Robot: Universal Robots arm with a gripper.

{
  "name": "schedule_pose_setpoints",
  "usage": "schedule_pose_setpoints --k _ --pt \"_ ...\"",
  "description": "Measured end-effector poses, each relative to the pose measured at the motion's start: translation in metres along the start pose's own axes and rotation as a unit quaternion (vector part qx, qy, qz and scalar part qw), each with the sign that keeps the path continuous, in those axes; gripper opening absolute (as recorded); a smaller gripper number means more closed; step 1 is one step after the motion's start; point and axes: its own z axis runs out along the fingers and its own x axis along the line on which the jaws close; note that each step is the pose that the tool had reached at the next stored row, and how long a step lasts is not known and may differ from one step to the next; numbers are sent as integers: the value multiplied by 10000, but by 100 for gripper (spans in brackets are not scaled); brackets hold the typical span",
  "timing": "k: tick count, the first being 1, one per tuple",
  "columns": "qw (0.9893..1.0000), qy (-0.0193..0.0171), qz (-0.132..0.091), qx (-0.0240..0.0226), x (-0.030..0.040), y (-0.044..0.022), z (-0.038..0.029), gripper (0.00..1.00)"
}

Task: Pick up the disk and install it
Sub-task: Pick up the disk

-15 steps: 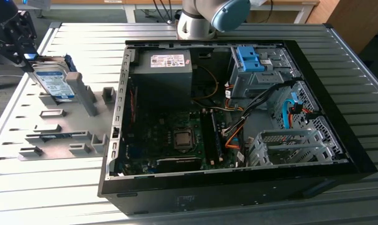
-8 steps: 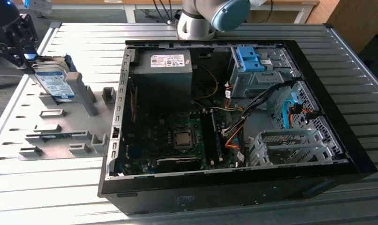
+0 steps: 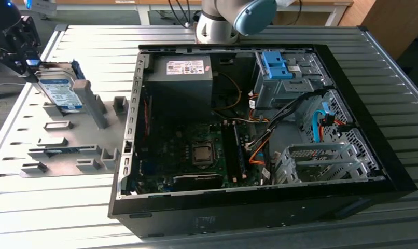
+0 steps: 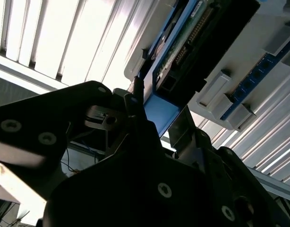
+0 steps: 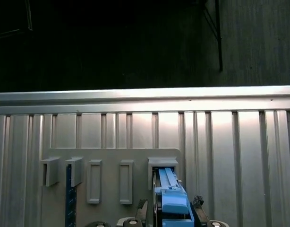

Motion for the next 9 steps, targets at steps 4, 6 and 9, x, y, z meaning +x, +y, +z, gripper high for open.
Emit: schedule_pose_setpoints --k 4,6,9 --pt "9998 5 -220 3 0 0 15 47" --pt "9997 5 -224 11 0 0 17 47" --pt "9997 5 -225 16 0 1 19 47"
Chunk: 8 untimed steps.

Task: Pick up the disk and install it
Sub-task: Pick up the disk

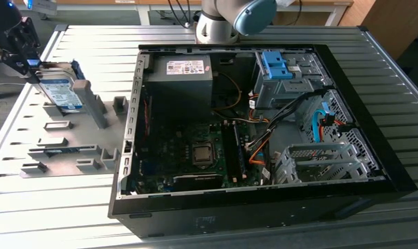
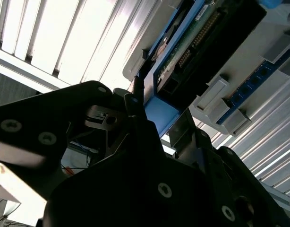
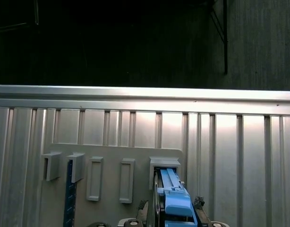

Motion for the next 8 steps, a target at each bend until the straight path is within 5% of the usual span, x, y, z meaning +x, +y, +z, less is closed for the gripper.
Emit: schedule_pose_setpoints --k 8 --pt "10000 0 0 0 0 1 1 39"
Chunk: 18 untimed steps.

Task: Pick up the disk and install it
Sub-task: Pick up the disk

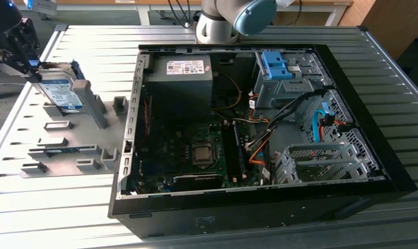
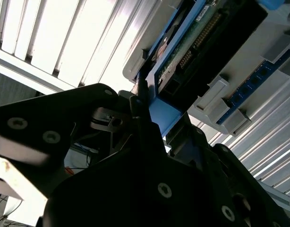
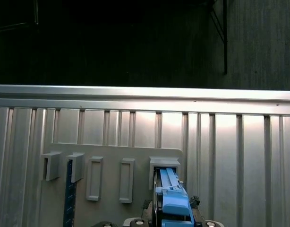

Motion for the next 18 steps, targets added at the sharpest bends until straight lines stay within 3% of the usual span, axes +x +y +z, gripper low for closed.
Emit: schedule_pose_setpoints --k 9,10,18 --pt "10000 43 41 -1 1 -1 14 40" --pt "10000 44 53 -2 1 0 15 46" --pt "9999 41 157 1 1 0 16 46"
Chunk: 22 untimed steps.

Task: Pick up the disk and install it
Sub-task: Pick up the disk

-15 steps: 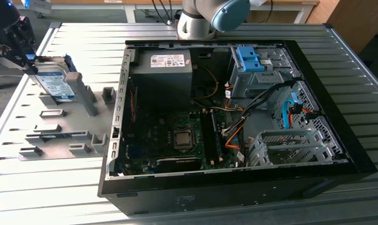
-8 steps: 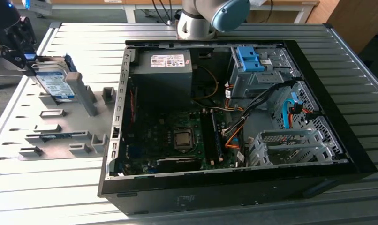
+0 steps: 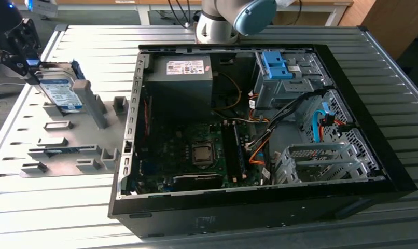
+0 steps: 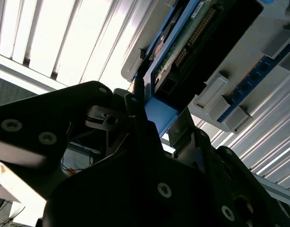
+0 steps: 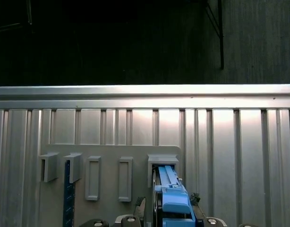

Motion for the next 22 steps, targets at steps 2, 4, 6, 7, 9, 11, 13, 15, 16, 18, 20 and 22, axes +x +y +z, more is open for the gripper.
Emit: schedule_pose_setpoints --k 2,4,6,7,9,11,13,15,16,18,20,22 --pt "10000 0 0 -1 0 0 -3 46" --pt "10000 1 0 -2 0 0 -11 46" --pt "10000 1 0 -1 0 0 -22 46" --pt "10000 0 0 -1 0 0 -21 46" --pt "10000 0 0 -1 0 0 -21 46" --pt "10000 0 0 -1 0 0 -22 46" --pt "10000 1 0 -1 0 0 -23 45" --pt "10000 0 0 -1 0 0 -23 38" --pt "10000 0 0 -1 0 0 -23 37" --pt "10000 0 0 -1 0 0 -24 36" --pt "10000 0 1 -1 0 1 -25 36" --pt "10000 0 0 -1 0 0 -26 36"
